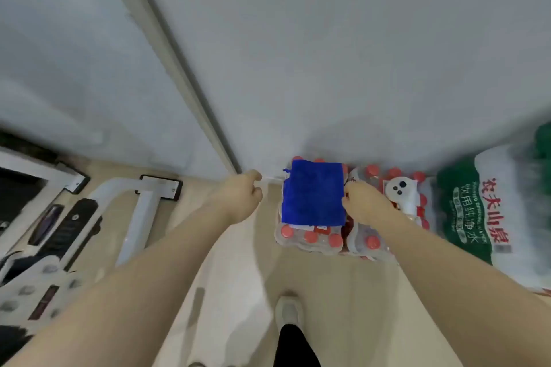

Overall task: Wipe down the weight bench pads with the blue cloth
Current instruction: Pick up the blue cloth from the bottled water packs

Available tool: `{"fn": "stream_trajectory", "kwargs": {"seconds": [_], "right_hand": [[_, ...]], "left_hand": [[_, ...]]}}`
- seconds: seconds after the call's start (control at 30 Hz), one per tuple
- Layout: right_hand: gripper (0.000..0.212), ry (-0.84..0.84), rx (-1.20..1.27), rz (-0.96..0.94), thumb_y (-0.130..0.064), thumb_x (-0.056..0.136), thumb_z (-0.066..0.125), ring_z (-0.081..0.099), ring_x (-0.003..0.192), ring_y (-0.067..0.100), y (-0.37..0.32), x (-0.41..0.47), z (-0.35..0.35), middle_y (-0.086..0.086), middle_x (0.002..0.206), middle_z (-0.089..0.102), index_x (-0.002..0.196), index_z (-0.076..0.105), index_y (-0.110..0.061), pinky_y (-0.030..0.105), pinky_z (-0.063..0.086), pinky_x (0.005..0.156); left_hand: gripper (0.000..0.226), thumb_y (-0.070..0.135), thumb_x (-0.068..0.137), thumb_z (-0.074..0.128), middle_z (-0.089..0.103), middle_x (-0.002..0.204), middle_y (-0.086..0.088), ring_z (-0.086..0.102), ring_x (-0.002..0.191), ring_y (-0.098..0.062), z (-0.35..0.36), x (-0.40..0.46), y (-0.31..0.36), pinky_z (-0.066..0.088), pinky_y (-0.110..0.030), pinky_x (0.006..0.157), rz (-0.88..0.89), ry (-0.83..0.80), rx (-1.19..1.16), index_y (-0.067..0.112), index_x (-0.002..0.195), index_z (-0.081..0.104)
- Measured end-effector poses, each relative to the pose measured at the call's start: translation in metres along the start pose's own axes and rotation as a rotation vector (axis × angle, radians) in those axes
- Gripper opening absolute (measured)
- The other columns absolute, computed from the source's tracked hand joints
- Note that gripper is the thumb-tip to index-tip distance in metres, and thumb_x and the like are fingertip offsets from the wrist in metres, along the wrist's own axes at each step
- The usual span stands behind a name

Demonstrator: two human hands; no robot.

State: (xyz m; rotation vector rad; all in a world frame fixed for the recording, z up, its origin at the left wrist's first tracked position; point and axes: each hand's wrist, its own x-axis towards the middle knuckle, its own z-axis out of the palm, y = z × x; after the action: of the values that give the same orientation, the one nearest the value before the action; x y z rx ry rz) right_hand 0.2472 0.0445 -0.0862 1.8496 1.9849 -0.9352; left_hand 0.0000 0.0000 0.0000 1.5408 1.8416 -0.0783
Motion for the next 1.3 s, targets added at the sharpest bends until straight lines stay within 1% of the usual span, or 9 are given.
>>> {"fn": "stream_trajectory", "kwargs": {"seconds": [0.1, 0.2, 0.47, 0.57, 0.73, 0.87, 1.03, 1.17, 1.3], "right_hand": [[0.016, 0.012, 0.076, 0.102, -0.012, 0.092, 0.039, 0.052, 0.092, 0.029, 0.007, 0.020, 0.027, 0.018, 0.108, 0.053, 0.103, 0.049, -0.005, 0.033, 0.041, 0.068], [0.048, 0.067, 0.177, 0.178, -0.011, 0.094, 0.041, 0.044, 0.118, 0.034, 0.009, 0.035, 0.049, 0.017, 0.138, 0.038, 0.139, 0.027, -0.002, 0.040, 0.042, 0.089], [0.034, 0.113, 0.603, 0.257, -0.011, 0.091, 0.053, 0.054, 0.101, 0.027, -0.007, 0.046, 0.064, 0.012, 0.118, 0.055, 0.123, 0.043, -0.005, 0.034, 0.043, 0.079], [0.008, 0.130, 0.756, 0.090, -0.008, 0.091, 0.052, 0.050, 0.085, 0.018, -0.028, 0.026, 0.035, 0.001, 0.093, 0.056, 0.098, 0.050, -0.011, 0.026, 0.040, 0.070], [0.017, 0.037, 0.530, -0.364, -0.005, 0.088, 0.053, 0.052, 0.080, 0.008, -0.078, -0.030, -0.053, -0.010, 0.089, 0.053, 0.087, 0.052, -0.022, 0.018, 0.039, 0.071], [0.025, -0.146, 0.426, -0.589, -0.005, 0.085, 0.056, 0.054, 0.071, 0.006, -0.134, -0.084, -0.135, -0.014, 0.079, 0.059, 0.077, 0.056, -0.029, 0.017, 0.042, 0.067], [0.018, -0.257, 0.325, -0.786, -0.004, 0.084, 0.061, 0.063, 0.084, 0.010, -0.209, -0.151, -0.198, -0.001, 0.092, 0.070, 0.088, 0.071, -0.019, 0.021, 0.051, 0.076], [0.025, -0.275, 0.370, -0.811, -0.008, 0.084, 0.064, 0.062, 0.085, 0.010, -0.266, -0.186, -0.215, -0.009, 0.096, 0.065, 0.093, 0.065, -0.031, 0.025, 0.052, 0.078], [0.027, -0.339, 0.583, -0.658, -0.022, 0.086, 0.064, 0.062, 0.097, 0.013, -0.323, -0.212, -0.211, -0.001, 0.105, 0.064, 0.111, 0.057, -0.019, 0.030, 0.048, 0.092]], "left_hand": [[0.040, 0.021, 0.095, 0.038, 0.062, 0.121, -0.005, 0.054, 0.113, -0.026, 0.023, 0.020, -0.006, 0.040, -0.029, 0.090, -0.041, -0.001, 0.026, 0.015, 0.134, 0.043], [0.039, 0.020, 0.094, 0.040, 0.063, 0.118, -0.006, 0.055, 0.110, -0.025, 0.048, 0.032, -0.016, 0.043, -0.031, 0.092, -0.087, -0.032, -0.039, 0.015, 0.132, 0.045], [0.036, 0.020, 0.093, 0.042, 0.064, 0.111, -0.004, 0.056, 0.095, -0.022, 0.061, 0.040, -0.024, 0.046, -0.030, 0.085, -0.112, -0.006, -0.100, 0.017, 0.127, 0.050], [0.037, 0.020, 0.092, 0.039, 0.065, 0.114, -0.005, 0.058, 0.101, -0.024, 0.048, 0.025, -0.020, 0.049, -0.032, 0.087, -0.127, -0.013, -0.120, 0.017, 0.127, 0.049], [0.048, 0.016, 0.093, 0.040, 0.061, 0.120, -0.004, 0.056, 0.106, -0.024, 0.000, -0.016, -0.009, 0.042, -0.026, 0.082, -0.054, 0.028, -0.139, 0.019, 0.140, 0.031], [0.067, 0.010, 0.091, 0.047, 0.025, 0.150, 0.000, 0.046, 0.122, -0.019, -0.066, -0.058, 0.009, 0.036, -0.019, 0.091, 0.195, 0.120, -0.154, 0.026, 0.147, 0.014], [0.075, 0.057, 0.074, 0.048, 0.023, 0.152, 0.005, 0.029, 0.135, -0.012, -0.132, -0.129, 0.002, 0.030, -0.030, 0.111, 0.364, 0.213, 0.026, 0.029, 0.142, 0.031], [0.011, 0.031, 0.087, 0.058, 0.068, 0.093, 0.015, 0.063, 0.087, -0.005, -0.163, -0.187, -0.022, 0.051, -0.026, 0.079, 0.222, 0.165, -0.509, 0.028, 0.097, 0.062], [0.027, 0.030, 0.083, 0.057, 0.071, 0.096, -0.005, 0.067, 0.086, -0.016, -0.195, -0.248, -0.057, 0.052, -0.031, 0.081, 0.169, 0.264, -1.007, 0.013, 0.103, 0.063]]}}
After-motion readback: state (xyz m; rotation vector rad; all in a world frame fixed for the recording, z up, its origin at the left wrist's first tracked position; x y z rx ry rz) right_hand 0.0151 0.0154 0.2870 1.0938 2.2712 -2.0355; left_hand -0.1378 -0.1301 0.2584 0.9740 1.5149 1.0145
